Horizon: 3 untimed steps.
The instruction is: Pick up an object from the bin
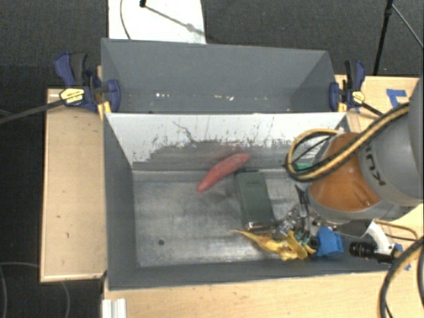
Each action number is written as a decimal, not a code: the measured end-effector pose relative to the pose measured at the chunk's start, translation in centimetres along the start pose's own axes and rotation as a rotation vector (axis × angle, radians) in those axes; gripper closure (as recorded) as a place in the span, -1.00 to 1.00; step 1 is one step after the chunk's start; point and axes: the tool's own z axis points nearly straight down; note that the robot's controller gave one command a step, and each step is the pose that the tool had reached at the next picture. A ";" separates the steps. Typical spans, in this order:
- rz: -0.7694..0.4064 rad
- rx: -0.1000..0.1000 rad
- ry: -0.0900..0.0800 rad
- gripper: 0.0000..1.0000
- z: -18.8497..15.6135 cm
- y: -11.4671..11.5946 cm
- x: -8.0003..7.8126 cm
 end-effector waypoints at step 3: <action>-0.002 -0.005 -0.005 1.00 -2.3 0.1 0.1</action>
Offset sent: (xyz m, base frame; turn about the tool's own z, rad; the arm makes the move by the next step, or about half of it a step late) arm -0.0001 0.0001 0.0029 0.0000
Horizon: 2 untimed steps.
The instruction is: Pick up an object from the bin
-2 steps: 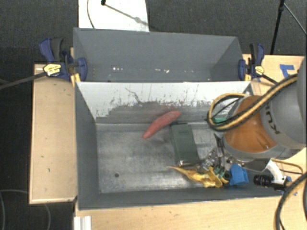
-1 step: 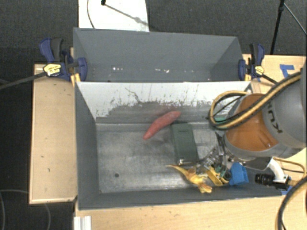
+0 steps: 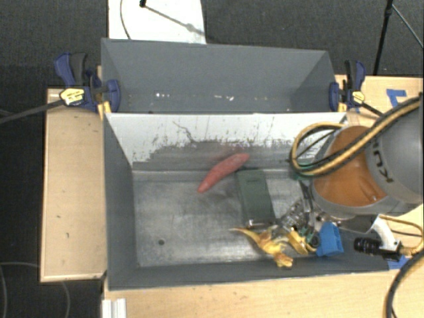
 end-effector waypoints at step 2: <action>-0.002 0.000 0.001 1.00 -1.5 0.0 0.0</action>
Offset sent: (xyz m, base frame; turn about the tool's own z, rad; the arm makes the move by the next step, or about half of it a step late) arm 0.0002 -0.0001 0.0415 0.0000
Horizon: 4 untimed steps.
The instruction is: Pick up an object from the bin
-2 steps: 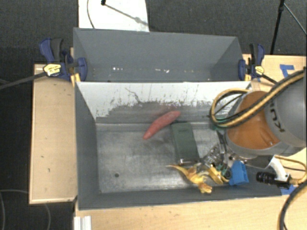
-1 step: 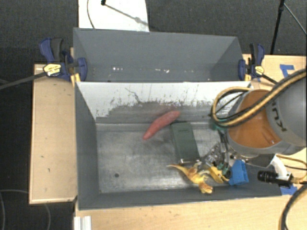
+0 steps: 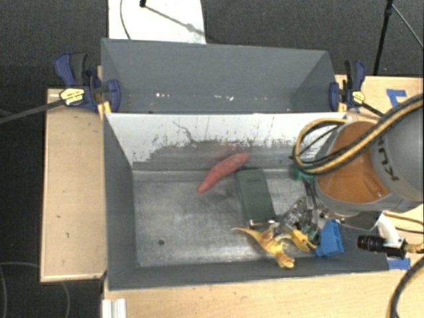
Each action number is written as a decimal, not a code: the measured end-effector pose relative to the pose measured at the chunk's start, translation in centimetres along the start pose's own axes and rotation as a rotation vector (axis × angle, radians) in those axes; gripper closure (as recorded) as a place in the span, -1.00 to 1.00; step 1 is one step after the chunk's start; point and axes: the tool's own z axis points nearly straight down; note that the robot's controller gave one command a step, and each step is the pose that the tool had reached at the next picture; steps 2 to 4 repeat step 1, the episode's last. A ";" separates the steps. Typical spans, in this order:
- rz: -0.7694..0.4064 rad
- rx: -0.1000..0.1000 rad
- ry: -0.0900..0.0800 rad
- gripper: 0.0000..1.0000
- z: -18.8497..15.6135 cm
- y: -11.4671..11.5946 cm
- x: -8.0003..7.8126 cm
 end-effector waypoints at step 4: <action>-0.002 -0.001 -0.001 1.00 -1.0 0.0 0.0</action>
Offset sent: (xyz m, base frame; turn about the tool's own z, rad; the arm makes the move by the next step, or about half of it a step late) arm -0.0001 -0.0002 0.0022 0.0000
